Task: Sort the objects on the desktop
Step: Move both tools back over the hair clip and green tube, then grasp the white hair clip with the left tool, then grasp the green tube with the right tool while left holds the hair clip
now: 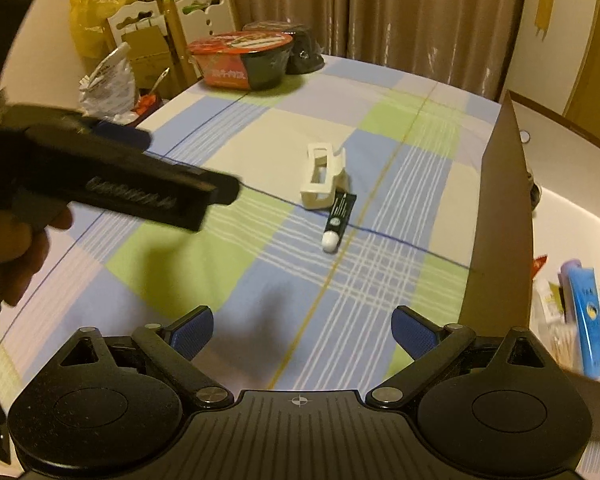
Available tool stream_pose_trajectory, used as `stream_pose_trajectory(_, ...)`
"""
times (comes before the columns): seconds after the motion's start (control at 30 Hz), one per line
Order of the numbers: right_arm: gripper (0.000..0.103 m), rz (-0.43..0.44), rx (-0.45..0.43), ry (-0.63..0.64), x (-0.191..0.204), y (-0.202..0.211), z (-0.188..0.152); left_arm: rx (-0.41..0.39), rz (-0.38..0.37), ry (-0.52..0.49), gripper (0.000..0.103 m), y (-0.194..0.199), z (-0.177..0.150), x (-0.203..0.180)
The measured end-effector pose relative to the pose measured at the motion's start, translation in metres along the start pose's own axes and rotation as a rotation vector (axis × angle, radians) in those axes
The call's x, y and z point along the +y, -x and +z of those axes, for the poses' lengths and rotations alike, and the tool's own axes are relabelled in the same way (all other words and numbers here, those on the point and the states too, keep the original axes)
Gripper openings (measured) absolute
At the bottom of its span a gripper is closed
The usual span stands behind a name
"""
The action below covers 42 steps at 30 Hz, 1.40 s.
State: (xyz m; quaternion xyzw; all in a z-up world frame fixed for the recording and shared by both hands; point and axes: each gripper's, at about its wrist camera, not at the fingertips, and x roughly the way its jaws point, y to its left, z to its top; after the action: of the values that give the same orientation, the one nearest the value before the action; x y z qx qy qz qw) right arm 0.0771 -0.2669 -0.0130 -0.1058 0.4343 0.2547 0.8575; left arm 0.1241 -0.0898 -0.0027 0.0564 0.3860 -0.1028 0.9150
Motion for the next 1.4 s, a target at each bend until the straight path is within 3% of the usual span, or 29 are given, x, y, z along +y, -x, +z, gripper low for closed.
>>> stream_pose_trajectory(0.03,0.073,-0.001,0.01,-0.001,-0.001,-0.005,0.002,0.001,-0.014,-0.006,0.101,-0.007,0.005,0.0)
stream_pose_trajectory(0.23,0.073,-0.022,0.06,-0.025,-0.008,-0.035,0.013,0.004,-0.126,-0.172,0.1,-0.058,0.037,0.003)
stream_pose_trajectory(0.5,0.073,-0.055,0.102,-0.067,-0.015,-0.069,0.025,0.009,-0.352,-0.601,0.1,-0.121,0.048,0.0)
stream_pose_trajectory(0.6,0.073,-0.065,0.112,-0.084,-0.018,-0.077,0.028,0.042,-0.4,-0.684,0.1,-0.141,0.05,-0.001)
stream_pose_trajectory(0.8,0.073,-0.079,0.121,-0.124,-0.022,-0.086,0.032,0.094,-0.471,-0.723,0.094,-0.166,0.054,-0.001)
stream_pose_trajectory(1.07,0.073,-0.092,0.118,-0.136,-0.025,-0.095,0.042,0.129,-0.495,-0.699,0.085,-0.174,0.057,0.005)
stream_pose_trajectory(1.37,0.073,-0.104,0.106,-0.129,-0.027,-0.114,0.056,0.102,-0.422,-0.592,0.084,-0.145,0.052,0.032)
stream_pose_trajectory(1.4,0.067,-0.107,0.106,-0.127,-0.027,-0.115,0.057,0.101,-0.411,-0.582,0.084,-0.143,0.051,0.035)
